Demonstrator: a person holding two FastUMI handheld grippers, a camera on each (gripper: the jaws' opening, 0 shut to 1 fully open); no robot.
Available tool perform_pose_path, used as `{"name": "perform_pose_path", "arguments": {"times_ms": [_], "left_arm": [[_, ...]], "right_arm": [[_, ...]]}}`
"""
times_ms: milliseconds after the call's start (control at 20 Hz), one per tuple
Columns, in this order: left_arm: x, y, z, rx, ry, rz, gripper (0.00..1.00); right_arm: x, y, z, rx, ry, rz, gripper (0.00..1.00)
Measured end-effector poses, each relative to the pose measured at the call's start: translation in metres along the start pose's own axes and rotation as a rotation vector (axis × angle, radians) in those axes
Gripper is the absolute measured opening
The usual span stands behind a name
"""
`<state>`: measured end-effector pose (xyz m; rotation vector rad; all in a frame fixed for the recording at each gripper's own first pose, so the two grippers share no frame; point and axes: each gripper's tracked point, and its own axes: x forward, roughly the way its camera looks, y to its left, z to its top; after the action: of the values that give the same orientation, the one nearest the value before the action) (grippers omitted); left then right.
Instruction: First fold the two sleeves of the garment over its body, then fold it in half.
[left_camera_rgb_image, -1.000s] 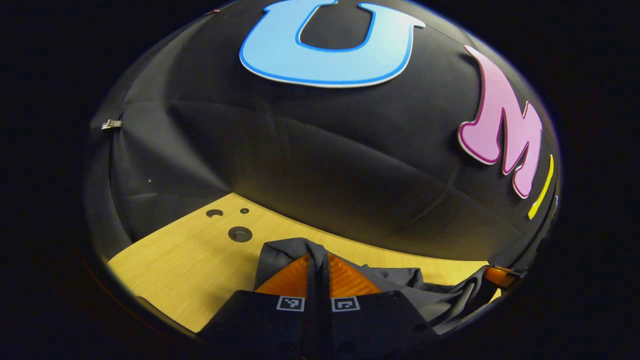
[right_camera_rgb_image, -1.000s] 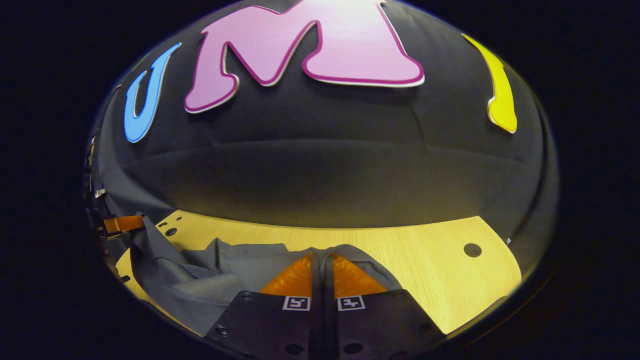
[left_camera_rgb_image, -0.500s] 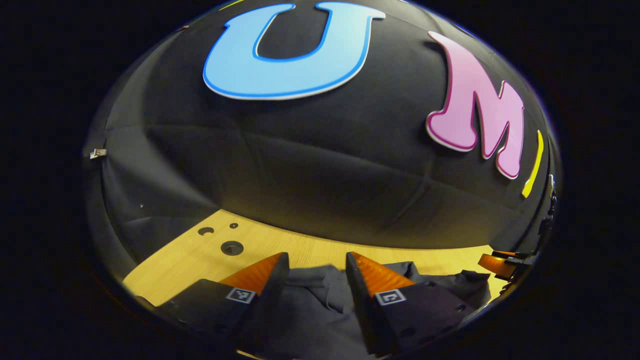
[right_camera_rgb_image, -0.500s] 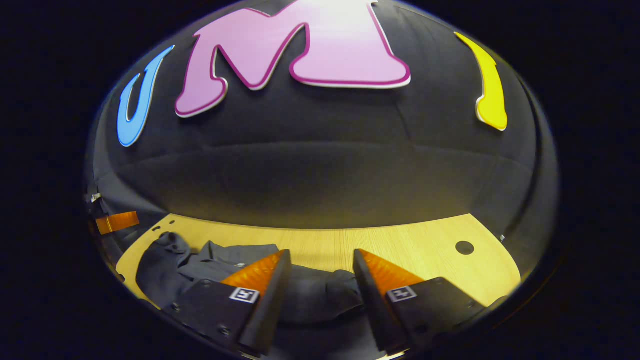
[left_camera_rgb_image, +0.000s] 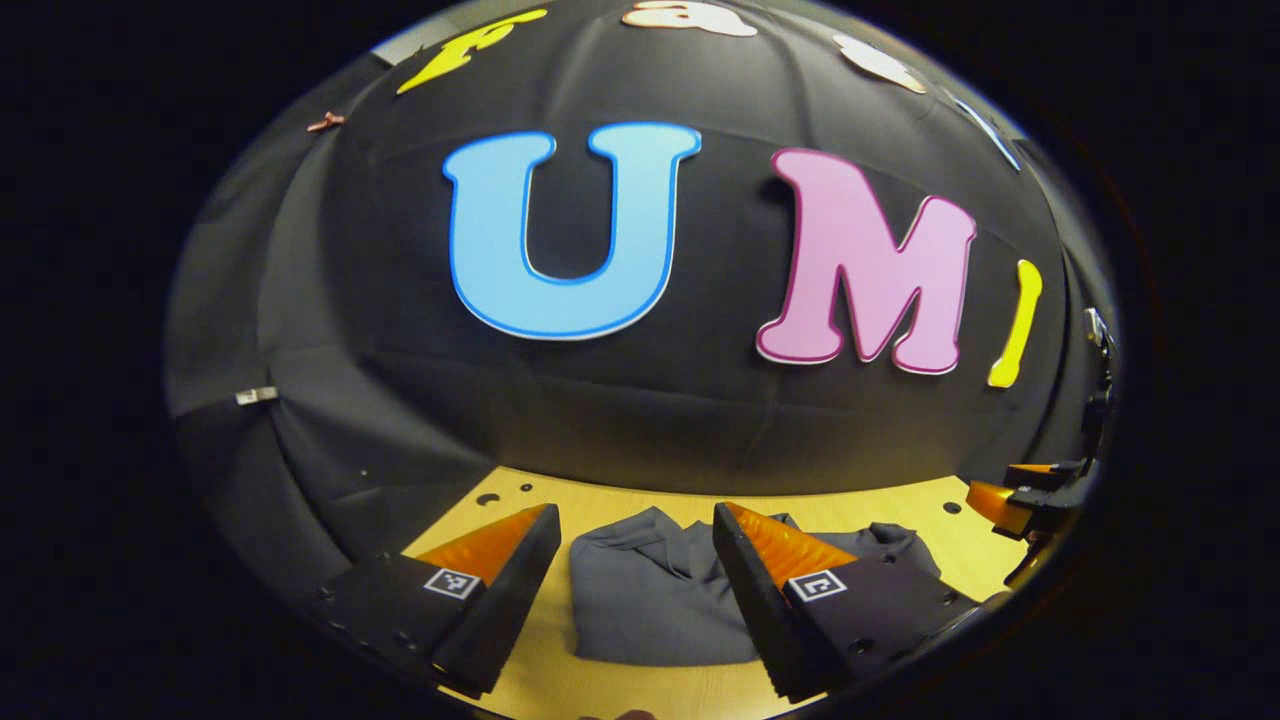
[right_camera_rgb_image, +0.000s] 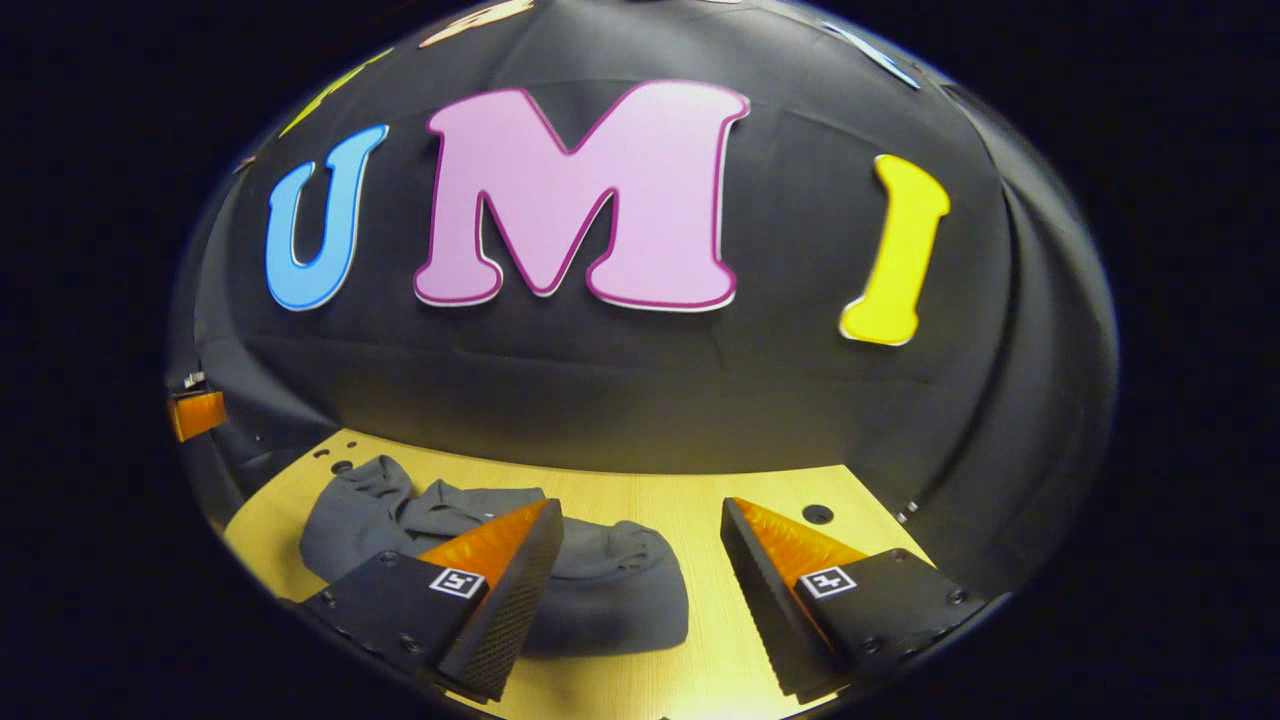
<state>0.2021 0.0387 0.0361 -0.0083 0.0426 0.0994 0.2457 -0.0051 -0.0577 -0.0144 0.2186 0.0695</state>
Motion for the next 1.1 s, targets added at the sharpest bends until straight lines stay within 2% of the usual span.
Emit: {"name": "perform_pose_path", "arguments": {"times_ms": [150,400,600,750,950,1100], "left_arm": [[-0.057,-0.009,0.017,0.014,-0.033,-0.015,0.96],[-0.142,-0.04,0.036,0.05,-0.113,-0.121,0.95],[-0.184,-0.047,0.006,-0.001,-0.085,-0.174,0.96],[-0.203,-0.034,-0.023,-0.066,-0.057,-0.165,0.96],[-0.22,0.005,-0.061,-0.081,-0.019,-0.076,0.95],[-0.228,0.022,-0.084,-0.085,0.024,-0.052,0.96]], "right_arm": [[-0.06,0.001,0.005,0.057,0.002,0.013,0.98],[-0.149,-0.003,0.003,0.004,-0.042,0.005,0.98],[-0.202,0.004,-0.008,-0.014,-0.049,-0.023,0.98],[-0.231,0.019,-0.026,0.012,-0.025,-0.013,0.98],[-0.255,0.034,-0.057,0.003,0.029,-0.01,0.98],[-0.271,0.039,-0.064,0.015,0.045,-0.02,0.98]]}}
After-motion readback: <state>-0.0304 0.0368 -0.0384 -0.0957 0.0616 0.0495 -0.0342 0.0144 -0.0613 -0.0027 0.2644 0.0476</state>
